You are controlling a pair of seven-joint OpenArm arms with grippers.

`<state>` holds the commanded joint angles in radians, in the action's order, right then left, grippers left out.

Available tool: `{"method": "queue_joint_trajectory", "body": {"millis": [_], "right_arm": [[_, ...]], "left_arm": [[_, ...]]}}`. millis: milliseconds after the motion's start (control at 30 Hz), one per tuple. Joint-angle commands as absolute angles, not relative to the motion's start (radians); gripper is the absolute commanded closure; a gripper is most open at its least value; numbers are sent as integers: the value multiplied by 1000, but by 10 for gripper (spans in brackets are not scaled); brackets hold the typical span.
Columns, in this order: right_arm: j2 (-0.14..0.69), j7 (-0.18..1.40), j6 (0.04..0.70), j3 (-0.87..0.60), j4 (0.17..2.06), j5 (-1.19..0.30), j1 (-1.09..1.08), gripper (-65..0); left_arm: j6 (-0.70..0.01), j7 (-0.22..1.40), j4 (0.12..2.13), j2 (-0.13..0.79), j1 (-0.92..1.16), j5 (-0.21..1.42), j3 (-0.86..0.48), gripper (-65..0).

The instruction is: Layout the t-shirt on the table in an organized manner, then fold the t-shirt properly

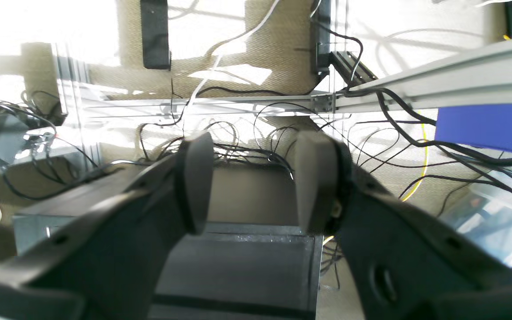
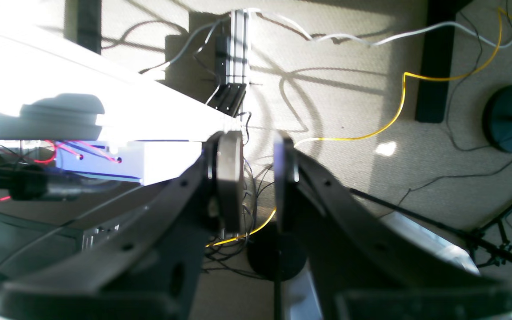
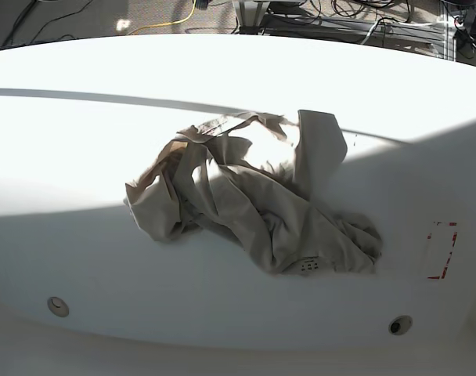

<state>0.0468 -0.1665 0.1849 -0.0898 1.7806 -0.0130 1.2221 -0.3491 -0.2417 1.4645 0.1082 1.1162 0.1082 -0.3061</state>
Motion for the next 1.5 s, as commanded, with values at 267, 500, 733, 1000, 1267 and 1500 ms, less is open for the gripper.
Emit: {"method": "queue_joint_trajectory", "body": {"millis": [267, 500, 733, 1000, 1267, 1500], "right_arm": [[44, -166, 183, -90, 1948, -13, 1303, -116], [47, -166, 183, -90, 2008, -13, 1291, -116], [47, -166, 185, -88, 2011, -5, 1171, -116], [42, -166, 185, -81, 2011, -4, 1026, -116], [42, -166, 185, -81, 2005, -7, 880, -124], [42, -124, 185, -81, 2006, -5, 766, -209]], "left_arm": [[-412, -242, 1604, 108, 1191, 209, -383, -275], [-421, -242, 1736, 107, 1221, 274, -432, -275], [-421, -242, 1836, 107, 1187, 294, -444, -275], [-421, -240, 1891, 105, 1089, 288, -443, -275], [-421, -203, 1896, 107, 978, 291, -443, -281], [-426, -84, 1893, 108, 820, 288, -427, -281]]}}
